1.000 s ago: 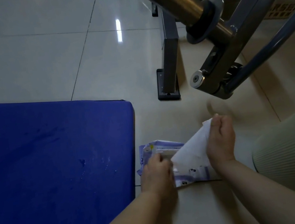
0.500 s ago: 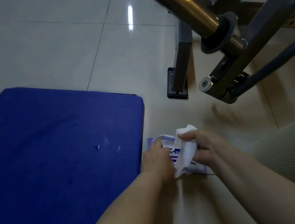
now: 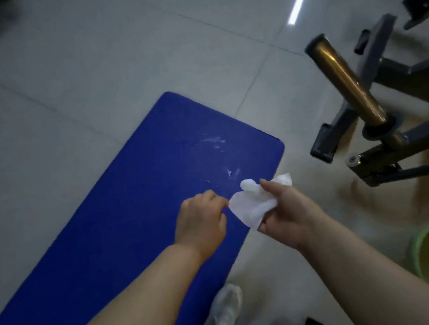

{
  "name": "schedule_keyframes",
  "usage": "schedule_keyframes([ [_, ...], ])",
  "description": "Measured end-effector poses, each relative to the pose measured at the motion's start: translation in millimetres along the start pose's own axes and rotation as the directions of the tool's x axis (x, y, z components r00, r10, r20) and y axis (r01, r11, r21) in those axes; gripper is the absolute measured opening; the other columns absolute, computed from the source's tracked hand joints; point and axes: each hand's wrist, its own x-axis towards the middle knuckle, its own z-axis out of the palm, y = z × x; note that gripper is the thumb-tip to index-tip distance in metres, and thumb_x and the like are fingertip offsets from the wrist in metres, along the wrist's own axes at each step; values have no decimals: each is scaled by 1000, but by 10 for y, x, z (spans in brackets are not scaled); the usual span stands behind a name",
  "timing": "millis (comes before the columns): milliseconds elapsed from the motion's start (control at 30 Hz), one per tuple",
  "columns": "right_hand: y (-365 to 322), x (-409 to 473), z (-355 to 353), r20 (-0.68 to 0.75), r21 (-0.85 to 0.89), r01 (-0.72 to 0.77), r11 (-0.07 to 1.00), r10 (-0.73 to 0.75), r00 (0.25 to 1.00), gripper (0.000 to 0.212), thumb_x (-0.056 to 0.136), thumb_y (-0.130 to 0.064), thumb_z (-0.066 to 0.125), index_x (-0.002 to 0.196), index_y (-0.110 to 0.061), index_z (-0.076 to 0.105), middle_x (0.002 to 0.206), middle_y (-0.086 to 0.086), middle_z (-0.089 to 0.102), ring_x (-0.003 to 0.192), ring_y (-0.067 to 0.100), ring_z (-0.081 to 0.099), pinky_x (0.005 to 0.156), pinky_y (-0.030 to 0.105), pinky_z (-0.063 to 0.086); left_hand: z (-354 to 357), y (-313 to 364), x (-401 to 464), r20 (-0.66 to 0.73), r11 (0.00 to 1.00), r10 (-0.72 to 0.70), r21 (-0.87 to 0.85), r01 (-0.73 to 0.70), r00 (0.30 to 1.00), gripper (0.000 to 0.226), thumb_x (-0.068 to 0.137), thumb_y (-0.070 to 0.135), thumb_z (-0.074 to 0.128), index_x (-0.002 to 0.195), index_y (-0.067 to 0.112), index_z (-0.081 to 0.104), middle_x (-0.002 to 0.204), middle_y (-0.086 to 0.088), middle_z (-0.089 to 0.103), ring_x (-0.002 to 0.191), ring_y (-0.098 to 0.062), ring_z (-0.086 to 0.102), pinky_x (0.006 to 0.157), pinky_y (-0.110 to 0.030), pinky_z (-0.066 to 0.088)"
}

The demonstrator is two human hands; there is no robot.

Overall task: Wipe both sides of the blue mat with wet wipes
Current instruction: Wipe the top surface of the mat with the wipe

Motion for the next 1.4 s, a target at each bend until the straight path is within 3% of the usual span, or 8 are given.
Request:
schedule_keyframes([
  [100, 440, -741, 573, -20, -438, 257, 862, -296, 955, 19, 93, -16, 55, 111, -8, 55, 99, 10, 65, 91, 25, 63, 68, 32, 50, -797, 94, -731, -64, 996, -83, 18, 84, 995, 24, 79, 7, 53, 91, 11, 73, 80, -4, 66, 64, -24, 60, 60, -41, 52],
  [200, 951, -1476, 1011, 104, -623, 386, 681, -416, 903, 5, 92, -18, 56, 90, -22, 57, 85, -3, 62, 81, 16, 61, 65, 24, 44, -1566, 182, -1603, -150, 973, -231, -32, 229, 961, 30, 86, 11, 46, 101, 11, 72, 91, -3, 69, 76, -23, 64, 66, -38, 52],
  [333, 1740, -2148, 1428, 293, -713, 399, 576, -272, 917, 18, 93, -22, 57, 109, -16, 60, 101, -1, 66, 95, 14, 63, 72, 26, 45, -2341, 246, -2762, -274, 897, -442, -110, 429, 854, 31, 91, 12, 44, 105, 12, 71, 96, -1, 69, 82, -20, 63, 68, -37, 52],
  [567, 3247, -2999, 2062, 465, -827, 439, 351, -11, 885, 31, 91, -24, 58, 121, -14, 58, 90, -3, 66, 79, 2, 65, 65, 19, 43, -3011, 160, -4622, -320, 729, -681, -203, 654, 659, 28, 99, 15, 45, 114, 19, 68, 93, 8, 60, 80, -9, 52, 72, -30, 47],
  [833, 5649, -3811, 1949, 391, -908, 365, 204, 103, 915, 18, 90, -29, 60, 105, -20, 62, 100, 4, 65, 94, 17, 62, 71, 28, 45, -3218, -145, -7287, -382, 644, -762, -365, 673, 523, 25, 98, 13, 49, 112, 17, 69, 100, 8, 66, 89, -8, 58, 75, -20, 44],
  [1033, 7251, -4273, 1746, 263, -941, 192, 278, 246, 933, 11, 93, -22, 57, 100, -19, 65, 99, -4, 67, 87, 8, 64, 75, 23, 46, -3343, -422, -9171, -402, 570, -812, -394, 721, 422, 28, 91, 17, 45, 104, 13, 70, 93, 3, 68, 85, -16, 63, 73, -36, 53],
  [1267, 8275, -4303, 2134, 294, -955, 268, 131, 260, 920, 11, 92, -25, 59, 83, -21, 54, 89, 2, 61, 77, 12, 58, 65, 27, 45, -3600, -973, -9811, -436, 560, -815, -425, 711, 382, 22, 94, 9, 51, 105, 10, 71, 98, -1, 70, 90, -18, 65, 78, -30, 51],
  [1400, 8682, -4035, 2245, 210, -977, 184, 110, 337, 918, 12, 89, -25, 61, 94, -14, 60, 96, 7, 64, 91, 17, 63, 65, 26, 45, -3618, -1295, -9993, -436, 535, -831, -460, 709, 344, 31, 91, 22, 44, 103, 15, 71, 94, 5, 69, 84, -11, 64, 73, -27, 52],
])
